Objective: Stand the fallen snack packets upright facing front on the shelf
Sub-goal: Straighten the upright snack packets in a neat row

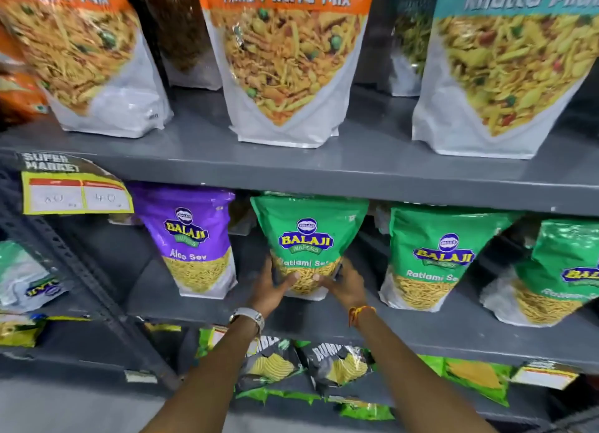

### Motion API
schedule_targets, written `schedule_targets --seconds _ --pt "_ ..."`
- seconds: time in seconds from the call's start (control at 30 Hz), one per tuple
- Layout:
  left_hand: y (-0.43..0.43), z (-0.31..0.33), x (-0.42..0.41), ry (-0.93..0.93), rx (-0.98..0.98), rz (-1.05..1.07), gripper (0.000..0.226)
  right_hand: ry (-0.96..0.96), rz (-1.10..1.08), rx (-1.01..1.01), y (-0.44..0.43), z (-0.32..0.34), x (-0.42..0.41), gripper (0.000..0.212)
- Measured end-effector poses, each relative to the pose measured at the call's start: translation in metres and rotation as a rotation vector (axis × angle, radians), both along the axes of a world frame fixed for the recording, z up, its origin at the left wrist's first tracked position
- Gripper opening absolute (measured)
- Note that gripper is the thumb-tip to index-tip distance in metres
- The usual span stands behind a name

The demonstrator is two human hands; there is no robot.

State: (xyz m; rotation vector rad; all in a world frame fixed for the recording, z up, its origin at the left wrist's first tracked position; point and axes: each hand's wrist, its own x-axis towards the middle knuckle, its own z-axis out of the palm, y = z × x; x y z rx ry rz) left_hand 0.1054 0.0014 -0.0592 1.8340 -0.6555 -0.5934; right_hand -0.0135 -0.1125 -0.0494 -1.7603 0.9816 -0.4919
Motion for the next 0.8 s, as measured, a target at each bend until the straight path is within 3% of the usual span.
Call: schedule_targets --seconds 0.3,0.47,0.63,0.8 --pt "0.001 -0.007 -0.009 -0.021 0.019 -0.003 0.055 0.033 -0.032 -0.031 -0.009 -0.026 -0.007 0.059" --pt "0.004 -0.004 -0.01 -0.031 0.019 -0.021 0.072 0.07 -0.057 -0.045 0.002 -0.01 -0.012 0.056" --pt "0.005 -0.002 -0.01 -0.042 0.038 -0.026 0.062 0.085 -0.045 -0.058 0.005 -0.006 -0.014 0.057" --pt "0.006 -0.004 -0.011 -0.027 0.039 -0.022 0.073 0.076 -0.041 -0.041 0.004 -0.01 -0.014 0.059"
